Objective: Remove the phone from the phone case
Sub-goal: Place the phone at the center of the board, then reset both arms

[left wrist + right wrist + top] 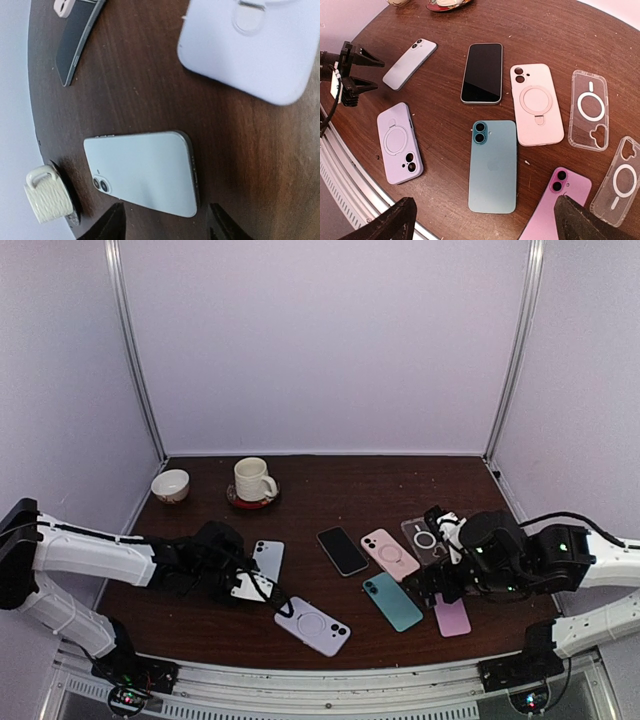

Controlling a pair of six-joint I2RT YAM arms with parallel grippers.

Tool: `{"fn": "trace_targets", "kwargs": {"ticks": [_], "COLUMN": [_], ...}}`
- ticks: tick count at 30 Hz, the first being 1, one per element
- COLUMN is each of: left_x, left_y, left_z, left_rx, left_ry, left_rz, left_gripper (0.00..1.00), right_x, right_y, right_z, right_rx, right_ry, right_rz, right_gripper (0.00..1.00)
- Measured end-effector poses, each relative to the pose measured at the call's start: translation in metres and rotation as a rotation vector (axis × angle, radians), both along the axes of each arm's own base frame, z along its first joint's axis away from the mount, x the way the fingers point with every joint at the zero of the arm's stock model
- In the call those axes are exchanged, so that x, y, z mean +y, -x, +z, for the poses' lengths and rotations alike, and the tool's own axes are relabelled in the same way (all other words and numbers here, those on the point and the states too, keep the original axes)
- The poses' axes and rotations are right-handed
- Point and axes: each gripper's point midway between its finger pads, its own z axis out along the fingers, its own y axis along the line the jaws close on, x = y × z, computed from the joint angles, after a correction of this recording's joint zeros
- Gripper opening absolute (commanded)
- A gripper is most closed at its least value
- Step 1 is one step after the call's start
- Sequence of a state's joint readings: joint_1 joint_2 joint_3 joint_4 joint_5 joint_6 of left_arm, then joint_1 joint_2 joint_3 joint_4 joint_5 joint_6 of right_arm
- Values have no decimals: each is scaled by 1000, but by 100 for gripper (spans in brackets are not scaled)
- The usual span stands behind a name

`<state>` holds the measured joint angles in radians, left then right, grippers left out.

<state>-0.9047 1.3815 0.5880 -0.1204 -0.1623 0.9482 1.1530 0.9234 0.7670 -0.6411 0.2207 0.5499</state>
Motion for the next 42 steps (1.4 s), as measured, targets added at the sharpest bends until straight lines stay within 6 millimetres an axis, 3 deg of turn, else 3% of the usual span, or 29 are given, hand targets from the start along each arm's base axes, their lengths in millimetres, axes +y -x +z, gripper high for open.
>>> {"fn": "trace_targets", "kwargs": {"ticks": [4, 6, 8, 14, 18, 23, 28, 34, 37, 42], "left_x": [-2, -1, 1, 10, 34, 93, 158, 223, 240, 247], "left_y": [3, 5, 6, -6, -25, -52, -76, -101, -110, -125], "left_z": [8, 15, 27, 80, 119, 157, 154, 145, 129, 98], "left_rx": [39, 48, 40, -29, -130, -289, -361, -437, -450, -432], "left_ry": [35, 59, 95, 282, 414, 618, 731, 884, 923, 951], "left_rz": [16, 29, 49, 196, 367, 600, 847, 1105, 1171, 1207], "left_gripper": [72, 90, 96, 98, 97, 98, 98, 97, 98, 98], "right_x": [-7, -12, -16, -34, -53, -97, -144, -195, -217, -244], "right_y": [-2, -4, -5, -16, -33, -68, -99, -128, -140, -156], "right_z": [-1, -1, 1, 9, 26, 57, 65, 33, 12, -8], "right_rx": [-12, -23, -34, -103, -199, -372, -585, -688, -692, -701], "right_ry": [1, -1, -6, -3, -4, 0, 61, 194, 209, 163], "right_rz": [-25, -41, -58, -118, -178, -333, -499, -649, -702, -782], "right_gripper": [100, 100, 100, 100, 100, 100, 100, 100, 100, 100]}}
